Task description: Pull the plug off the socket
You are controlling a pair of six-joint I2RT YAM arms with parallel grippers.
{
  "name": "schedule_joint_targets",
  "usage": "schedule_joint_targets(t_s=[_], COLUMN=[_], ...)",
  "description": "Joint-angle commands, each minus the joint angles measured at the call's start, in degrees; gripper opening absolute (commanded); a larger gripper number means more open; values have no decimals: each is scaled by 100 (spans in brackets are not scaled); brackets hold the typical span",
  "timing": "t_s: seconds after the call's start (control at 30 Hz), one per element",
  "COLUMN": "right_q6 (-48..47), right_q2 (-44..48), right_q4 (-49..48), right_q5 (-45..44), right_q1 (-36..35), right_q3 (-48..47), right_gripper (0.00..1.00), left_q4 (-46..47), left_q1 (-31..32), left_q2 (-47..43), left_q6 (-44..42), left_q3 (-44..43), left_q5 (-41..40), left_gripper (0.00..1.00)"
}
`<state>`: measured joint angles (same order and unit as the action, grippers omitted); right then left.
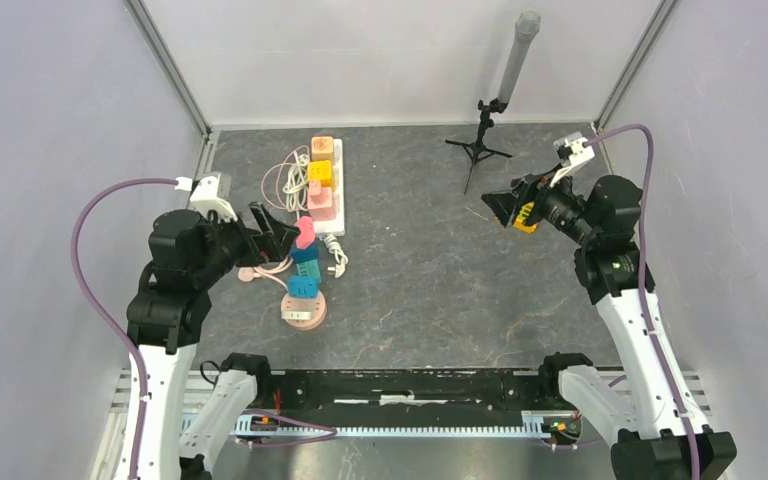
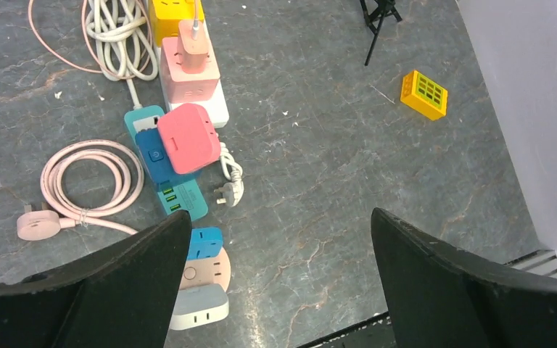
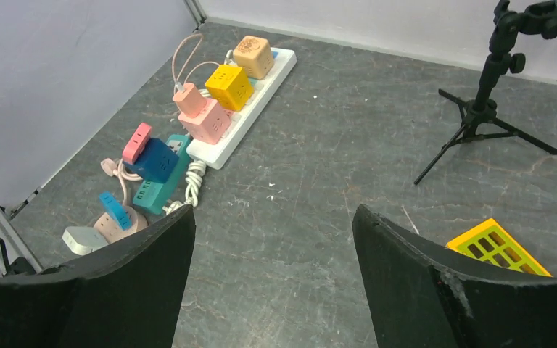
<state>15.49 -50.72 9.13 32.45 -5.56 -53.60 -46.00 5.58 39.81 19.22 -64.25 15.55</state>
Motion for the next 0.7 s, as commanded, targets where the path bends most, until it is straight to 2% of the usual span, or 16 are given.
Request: schedule_joint_targets(t_s=[0.0, 0.67], right_q6=[17, 259], right_q2=[78, -104], right_q4=[-306, -520], right_q5=[-115, -268], right_q1=[11, -96], right_q3=[68, 417], right_gripper=[84, 85], left_q4=[123, -28], left_q1=[-22, -22], left_q2=[-230, -204], left_q6=[217, 152], left_q3=[-35, -56], left_q5=[-100, -368], left_gripper=[100, 100])
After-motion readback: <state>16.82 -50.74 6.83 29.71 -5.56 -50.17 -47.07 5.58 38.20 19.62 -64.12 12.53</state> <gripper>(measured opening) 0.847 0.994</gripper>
